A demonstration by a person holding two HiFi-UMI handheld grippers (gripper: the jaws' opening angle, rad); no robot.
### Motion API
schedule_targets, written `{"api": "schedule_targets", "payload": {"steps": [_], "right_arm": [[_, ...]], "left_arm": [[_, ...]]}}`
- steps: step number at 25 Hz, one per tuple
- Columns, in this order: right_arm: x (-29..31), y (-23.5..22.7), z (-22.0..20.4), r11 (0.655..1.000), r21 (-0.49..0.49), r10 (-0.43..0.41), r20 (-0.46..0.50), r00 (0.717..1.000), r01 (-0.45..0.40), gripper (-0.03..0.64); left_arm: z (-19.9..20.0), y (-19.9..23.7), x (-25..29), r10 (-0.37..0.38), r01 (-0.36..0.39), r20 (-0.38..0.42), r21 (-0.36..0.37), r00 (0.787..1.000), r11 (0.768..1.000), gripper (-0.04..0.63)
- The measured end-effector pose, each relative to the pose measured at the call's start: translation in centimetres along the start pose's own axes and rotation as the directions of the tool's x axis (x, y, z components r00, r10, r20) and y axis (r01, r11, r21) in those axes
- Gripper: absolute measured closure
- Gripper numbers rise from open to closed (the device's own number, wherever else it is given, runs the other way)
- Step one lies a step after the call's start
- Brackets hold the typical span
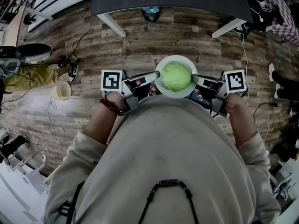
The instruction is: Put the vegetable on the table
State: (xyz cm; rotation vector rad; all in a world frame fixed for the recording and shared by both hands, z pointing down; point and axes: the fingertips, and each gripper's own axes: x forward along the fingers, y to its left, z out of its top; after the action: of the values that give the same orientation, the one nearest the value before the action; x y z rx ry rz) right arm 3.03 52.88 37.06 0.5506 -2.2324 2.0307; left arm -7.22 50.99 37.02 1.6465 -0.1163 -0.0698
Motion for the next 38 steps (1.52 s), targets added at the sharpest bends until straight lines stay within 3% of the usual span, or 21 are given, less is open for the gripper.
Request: {"api": "schedule_targets", "payload": {"steps": [24,38], "right_arm": [[-1.6,-1.0,0.9,0.999,0.009,0.038,0.014,0.999,-0.038,0.591],[-9.2,-5.1,6.8,0.999,0.016,0.047,-0.015,0.999,-0.047,0.591]], "left_arm": [[0.5,0.4,2.2,0.003,-0.003,-0.022,0.010,1.000,1.000,0.575],[3.4,1.1,12.0,0.028,-0.028,0.011,-0.001,1.000,1.000,0.575]]}}
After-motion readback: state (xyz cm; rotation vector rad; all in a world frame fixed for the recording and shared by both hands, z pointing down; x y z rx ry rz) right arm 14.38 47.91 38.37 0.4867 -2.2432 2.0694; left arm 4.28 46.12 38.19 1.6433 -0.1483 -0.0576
